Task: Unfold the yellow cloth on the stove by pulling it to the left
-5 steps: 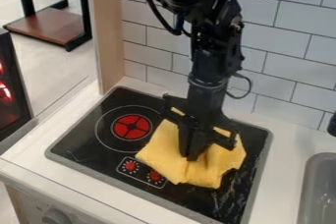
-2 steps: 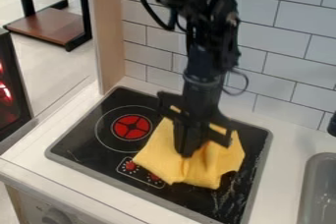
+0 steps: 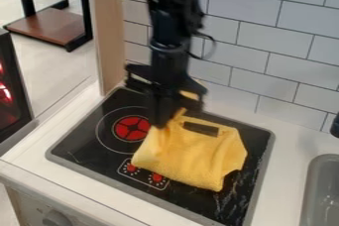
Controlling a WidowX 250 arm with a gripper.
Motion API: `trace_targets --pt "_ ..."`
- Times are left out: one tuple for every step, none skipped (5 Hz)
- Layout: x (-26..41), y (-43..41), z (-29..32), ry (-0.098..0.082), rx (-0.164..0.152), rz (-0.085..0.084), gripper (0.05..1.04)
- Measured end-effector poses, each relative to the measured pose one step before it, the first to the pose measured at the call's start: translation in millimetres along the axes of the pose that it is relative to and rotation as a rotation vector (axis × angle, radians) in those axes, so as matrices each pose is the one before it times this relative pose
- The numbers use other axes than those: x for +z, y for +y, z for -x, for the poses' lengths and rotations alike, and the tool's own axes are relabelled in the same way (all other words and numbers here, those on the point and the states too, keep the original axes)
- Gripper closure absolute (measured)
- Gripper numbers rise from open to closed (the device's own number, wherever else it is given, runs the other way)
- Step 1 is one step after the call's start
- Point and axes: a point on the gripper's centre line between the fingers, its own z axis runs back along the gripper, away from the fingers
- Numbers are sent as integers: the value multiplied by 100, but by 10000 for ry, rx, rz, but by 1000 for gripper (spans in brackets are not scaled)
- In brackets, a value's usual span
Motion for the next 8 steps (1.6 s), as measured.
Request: trace_targets --pt "-126 2949 224 112 962 -88 1035" --pt "-830 2621 232 264 751 57 1035" --pt "-1842 2407 222 463 503 -122 1035" --pt "-2386 1536 -290 376 156 125 1035" --pt "-1442 899 50 232 123 -253 1012" --pt "31 222 174 123 356 -140 859" --pt "87 274 333 218 271 -227 606" --pt "548 86 398 277 235 -134 305"
